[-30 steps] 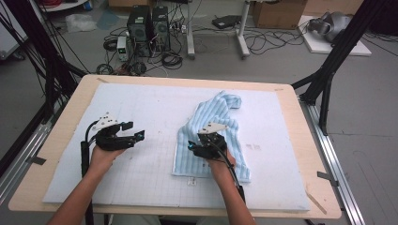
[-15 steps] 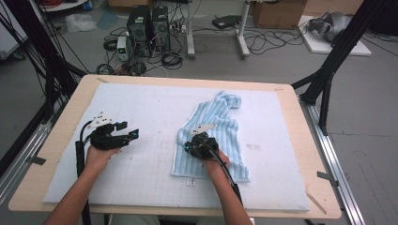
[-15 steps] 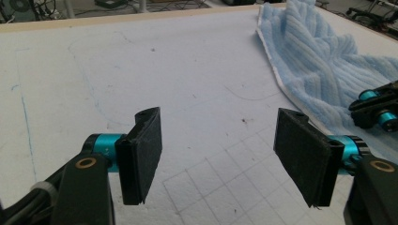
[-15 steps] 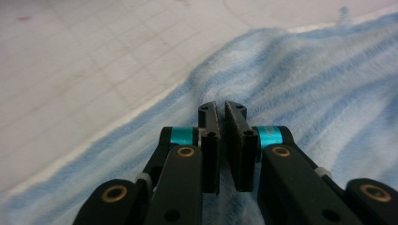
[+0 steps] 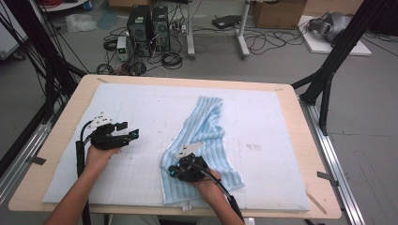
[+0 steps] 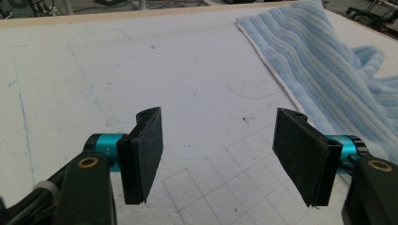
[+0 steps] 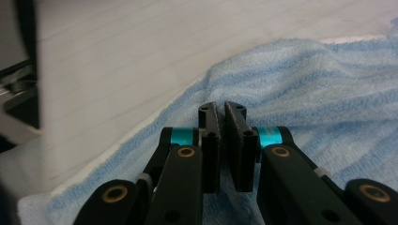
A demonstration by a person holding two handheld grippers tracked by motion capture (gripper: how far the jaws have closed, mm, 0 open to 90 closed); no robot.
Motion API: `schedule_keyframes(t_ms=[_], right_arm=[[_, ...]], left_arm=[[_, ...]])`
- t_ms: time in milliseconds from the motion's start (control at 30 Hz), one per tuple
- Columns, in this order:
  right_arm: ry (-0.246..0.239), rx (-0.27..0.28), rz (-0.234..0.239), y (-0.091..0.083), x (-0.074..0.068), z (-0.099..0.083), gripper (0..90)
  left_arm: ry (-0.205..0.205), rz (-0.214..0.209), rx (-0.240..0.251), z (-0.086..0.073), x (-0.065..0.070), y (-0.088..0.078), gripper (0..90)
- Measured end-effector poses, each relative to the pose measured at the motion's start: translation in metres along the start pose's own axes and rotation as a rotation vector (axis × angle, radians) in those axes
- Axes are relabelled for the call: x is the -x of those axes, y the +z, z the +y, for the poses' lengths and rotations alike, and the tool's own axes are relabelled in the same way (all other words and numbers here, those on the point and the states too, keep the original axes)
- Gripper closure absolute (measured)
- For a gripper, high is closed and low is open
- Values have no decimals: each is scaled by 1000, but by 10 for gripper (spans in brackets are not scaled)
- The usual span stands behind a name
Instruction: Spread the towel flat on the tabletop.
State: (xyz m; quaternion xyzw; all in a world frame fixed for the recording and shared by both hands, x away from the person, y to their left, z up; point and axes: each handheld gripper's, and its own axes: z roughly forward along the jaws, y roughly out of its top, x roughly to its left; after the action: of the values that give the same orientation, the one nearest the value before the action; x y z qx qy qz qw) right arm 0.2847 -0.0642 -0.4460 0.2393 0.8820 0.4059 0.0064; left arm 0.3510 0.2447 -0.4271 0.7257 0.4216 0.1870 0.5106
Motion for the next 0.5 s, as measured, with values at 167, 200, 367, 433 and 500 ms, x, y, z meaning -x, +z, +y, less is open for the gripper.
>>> schedule_keyframes(t_ms=[167, 200, 367, 433, 500], right_arm=[[-54, -8, 43, 1, -14, -1, 790], [-47, 5, 48, -2, -13, -1, 740], [-7, 139, -14, -34, 2, -1, 618], [39, 204, -90, -53, 17, -4, 586], [102, 247, -217, -71, 35, -11, 551]], left_arm=[[-1, 1, -2, 0, -1, 1, 340], [0, 1, -2, 0, -1, 1, 340], [-1, 2, -4, -1, -1, 2, 341], [3, 1, -3, -1, 0, 3, 341], [1, 0, -1, 0, 1, 4, 341]])
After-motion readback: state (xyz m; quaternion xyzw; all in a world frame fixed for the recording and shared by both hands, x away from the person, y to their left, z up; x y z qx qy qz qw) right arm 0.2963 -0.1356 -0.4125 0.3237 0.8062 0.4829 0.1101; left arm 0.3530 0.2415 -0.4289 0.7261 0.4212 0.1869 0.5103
